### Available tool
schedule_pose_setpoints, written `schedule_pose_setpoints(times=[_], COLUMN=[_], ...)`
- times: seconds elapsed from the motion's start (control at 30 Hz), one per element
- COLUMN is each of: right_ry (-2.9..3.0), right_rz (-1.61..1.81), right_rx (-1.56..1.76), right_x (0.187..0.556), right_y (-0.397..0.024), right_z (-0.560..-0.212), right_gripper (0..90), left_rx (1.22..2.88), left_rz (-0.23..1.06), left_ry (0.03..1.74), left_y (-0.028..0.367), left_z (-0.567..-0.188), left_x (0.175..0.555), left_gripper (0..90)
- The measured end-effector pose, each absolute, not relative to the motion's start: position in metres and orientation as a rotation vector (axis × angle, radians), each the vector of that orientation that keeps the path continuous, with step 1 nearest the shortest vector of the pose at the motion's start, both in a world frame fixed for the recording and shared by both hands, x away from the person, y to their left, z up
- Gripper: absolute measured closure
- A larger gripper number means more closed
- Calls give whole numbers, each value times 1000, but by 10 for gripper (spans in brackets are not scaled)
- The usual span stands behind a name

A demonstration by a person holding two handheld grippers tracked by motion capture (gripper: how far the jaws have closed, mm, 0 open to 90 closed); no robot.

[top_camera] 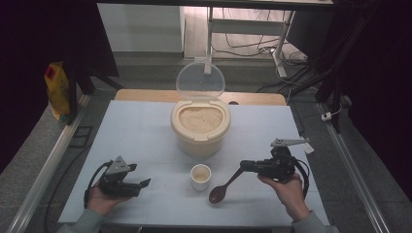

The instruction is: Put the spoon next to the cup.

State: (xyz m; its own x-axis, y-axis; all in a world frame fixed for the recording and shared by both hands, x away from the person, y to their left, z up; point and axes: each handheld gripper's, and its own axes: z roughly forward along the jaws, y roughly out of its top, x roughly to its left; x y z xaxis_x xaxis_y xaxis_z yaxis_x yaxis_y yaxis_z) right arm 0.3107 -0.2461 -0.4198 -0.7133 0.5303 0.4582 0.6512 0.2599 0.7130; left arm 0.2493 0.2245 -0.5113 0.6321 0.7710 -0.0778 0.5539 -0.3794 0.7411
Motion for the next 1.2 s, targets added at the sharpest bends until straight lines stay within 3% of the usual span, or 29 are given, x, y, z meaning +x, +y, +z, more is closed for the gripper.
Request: schedule_pose_setpoints(times=[0.5,1.2], right_ry=[-2335,-2493], right_rz=[-1387,-1276], right_rx=[-1114,-1273], right_x=[327,368], right_y=[-225,-205], right_z=[-443,-496], right_gripper=[825,619], left_rx=[2093,2098], left_rz=[363,361], left_ry=[1031,1035], left_y=[224,224], left_z=[-512,-513], left_x=[249,249], left_gripper=[220,219])
